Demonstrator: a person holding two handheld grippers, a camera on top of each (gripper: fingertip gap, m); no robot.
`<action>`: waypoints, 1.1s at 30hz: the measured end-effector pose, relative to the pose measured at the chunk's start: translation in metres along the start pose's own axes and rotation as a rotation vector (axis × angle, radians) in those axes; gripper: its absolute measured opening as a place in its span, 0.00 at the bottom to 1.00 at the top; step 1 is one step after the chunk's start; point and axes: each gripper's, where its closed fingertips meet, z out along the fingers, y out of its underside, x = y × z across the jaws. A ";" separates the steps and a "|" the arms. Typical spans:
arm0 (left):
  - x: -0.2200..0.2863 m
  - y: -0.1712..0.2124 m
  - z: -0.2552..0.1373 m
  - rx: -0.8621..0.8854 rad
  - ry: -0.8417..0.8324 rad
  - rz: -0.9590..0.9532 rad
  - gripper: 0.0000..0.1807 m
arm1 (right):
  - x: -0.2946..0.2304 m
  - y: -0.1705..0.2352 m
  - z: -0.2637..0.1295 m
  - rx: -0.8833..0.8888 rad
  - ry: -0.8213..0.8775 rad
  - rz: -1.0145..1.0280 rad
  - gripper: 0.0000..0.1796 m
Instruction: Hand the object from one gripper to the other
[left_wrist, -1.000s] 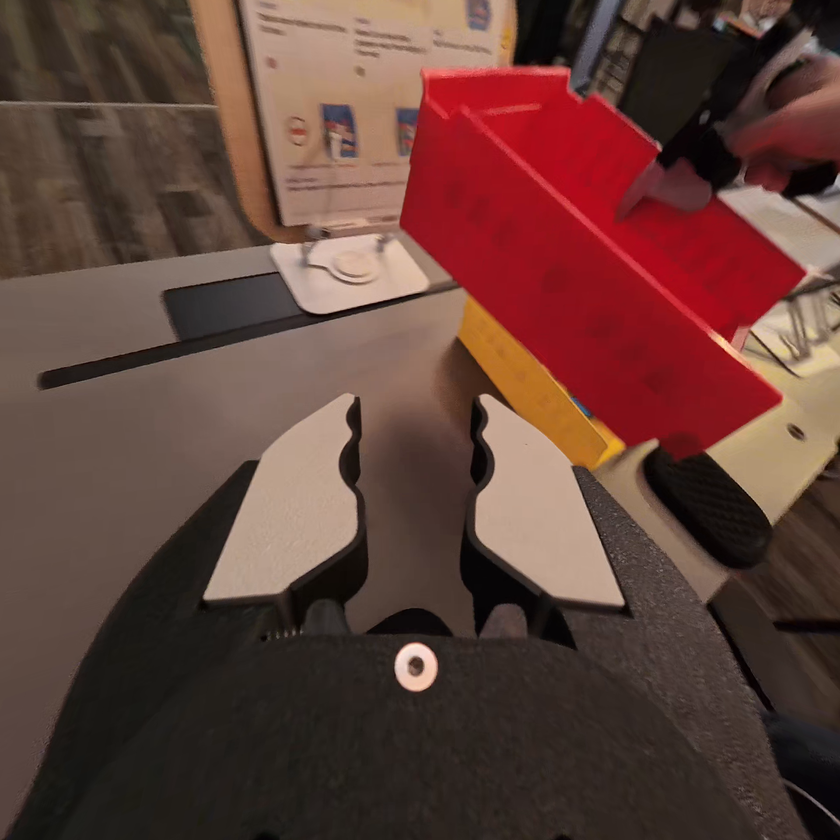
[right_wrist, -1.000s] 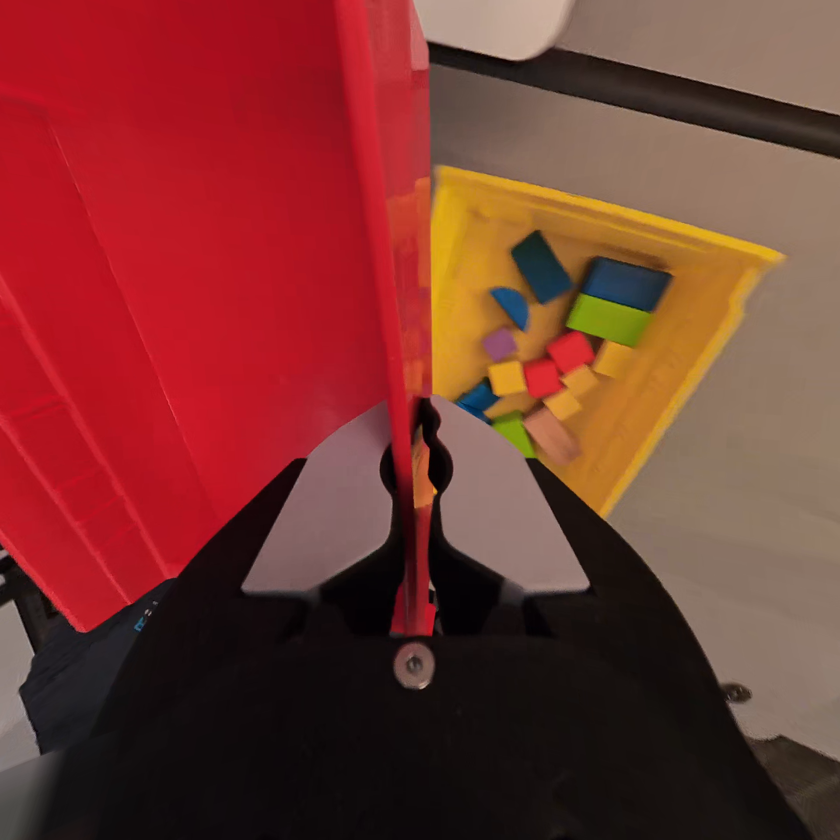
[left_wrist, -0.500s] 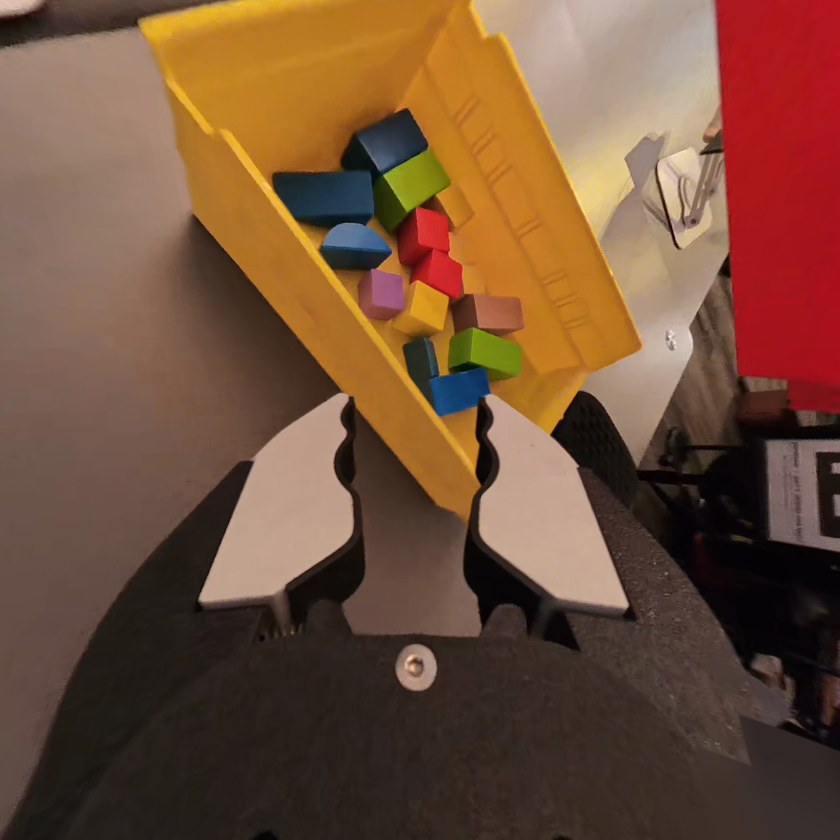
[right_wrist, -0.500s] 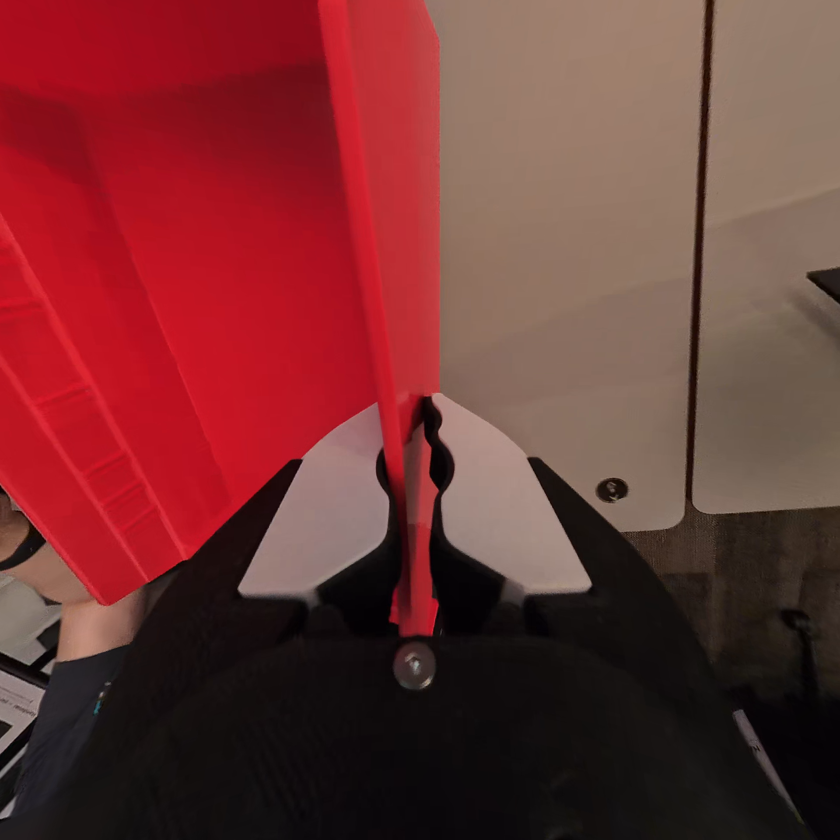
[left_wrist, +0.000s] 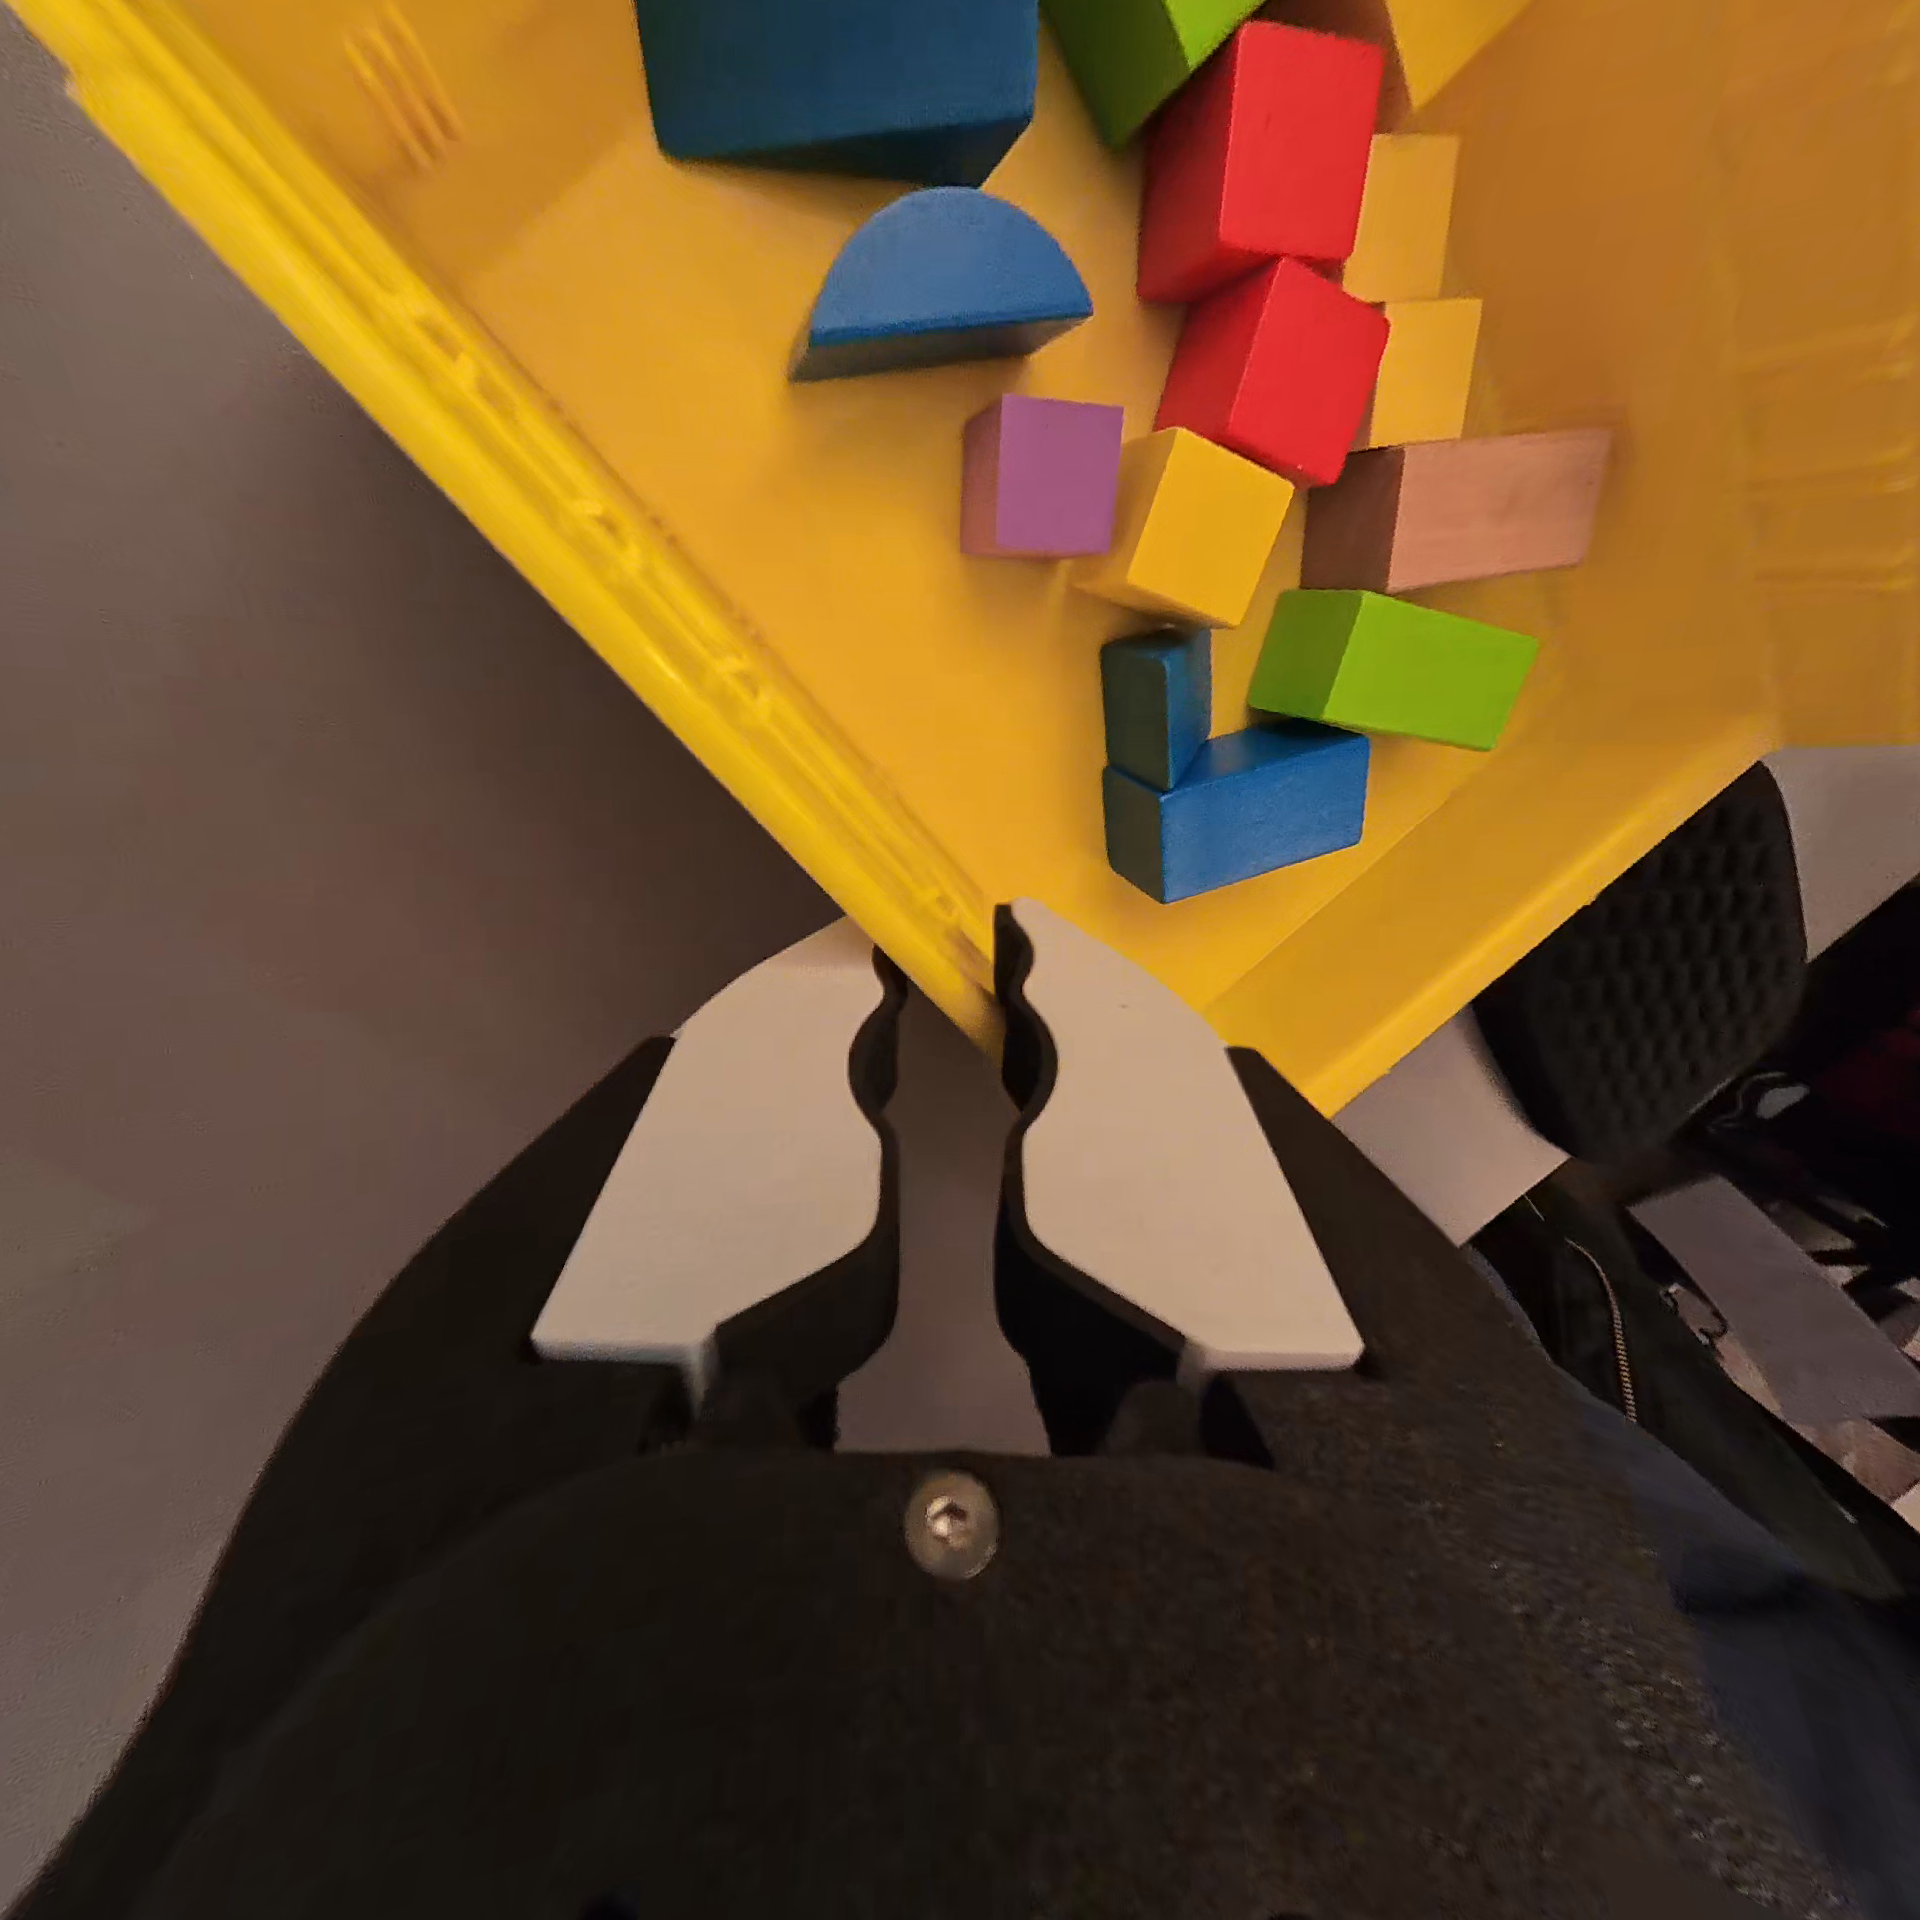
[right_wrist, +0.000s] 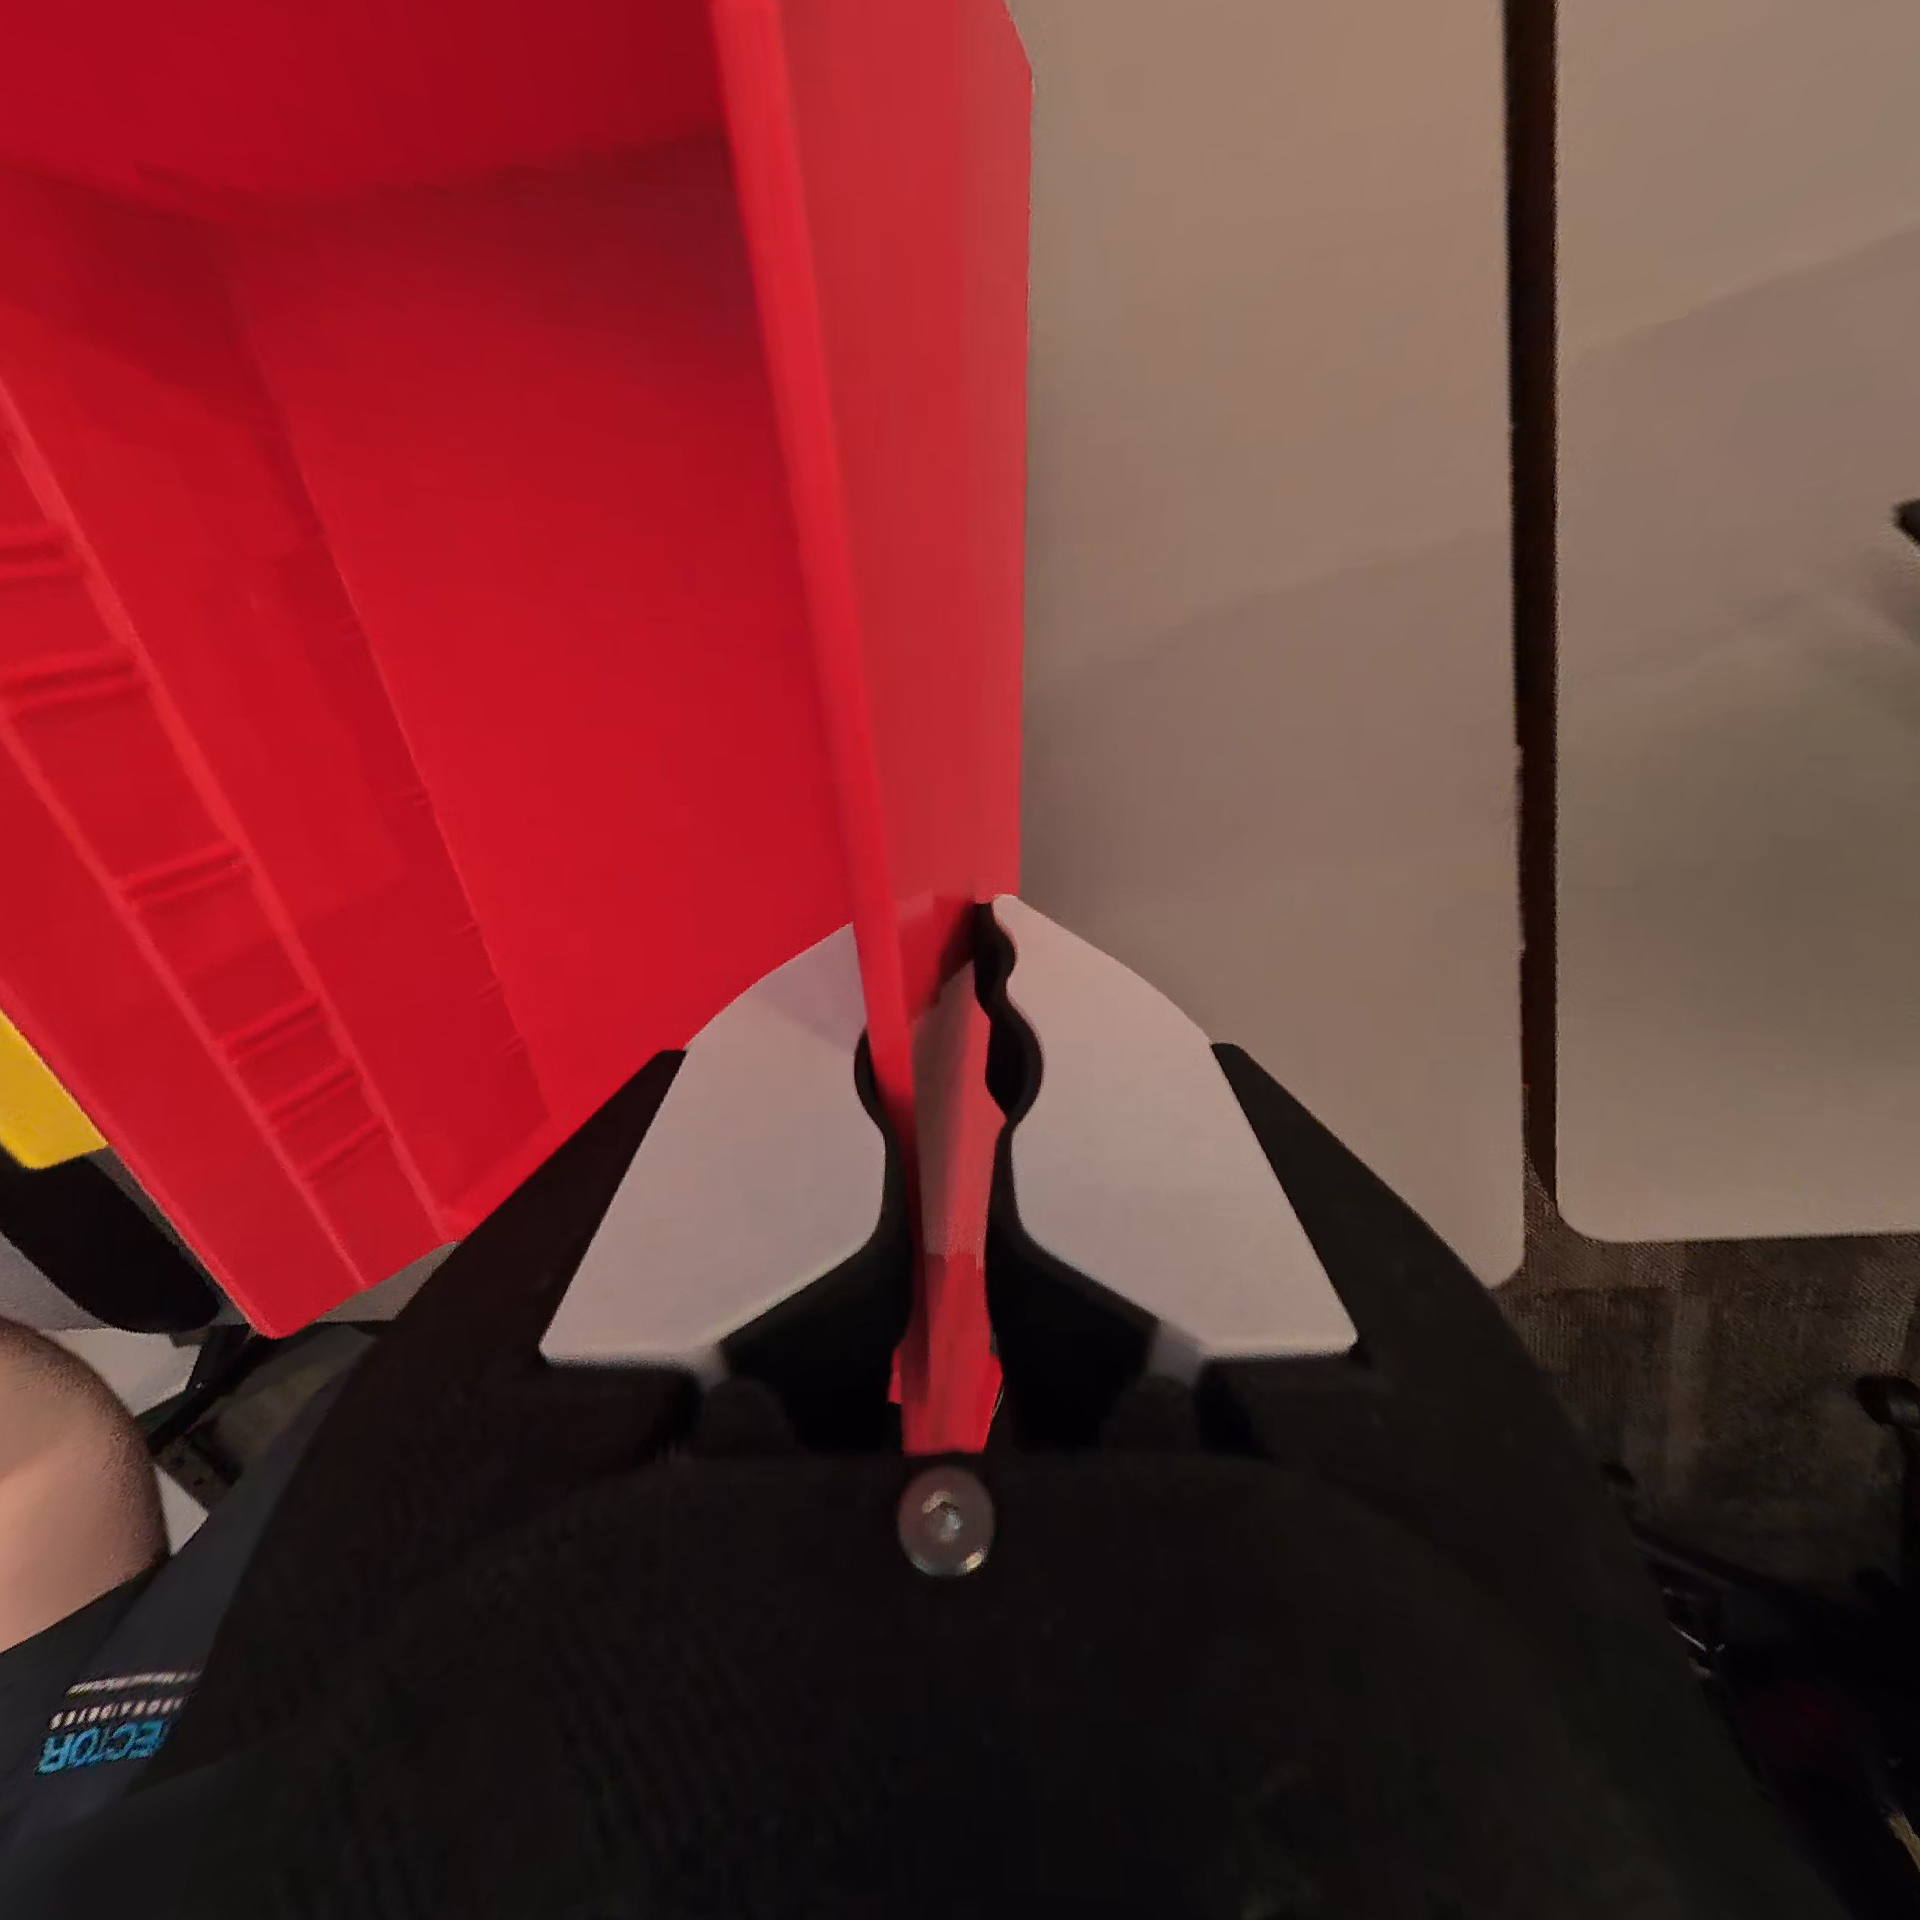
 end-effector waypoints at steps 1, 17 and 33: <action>-0.002 0.000 -0.001 -0.001 0.005 0.002 0.08 | -0.001 0.000 0.007 -0.004 -0.009 -0.007 0.06; -0.148 0.067 -0.058 0.113 0.001 -0.209 0.04 | -0.094 0.001 0.107 -0.079 -0.154 -0.135 0.07; -0.272 0.173 -0.114 0.374 -0.004 -0.479 0.05 | -0.165 -0.038 0.111 0.123 -0.147 -0.257 0.15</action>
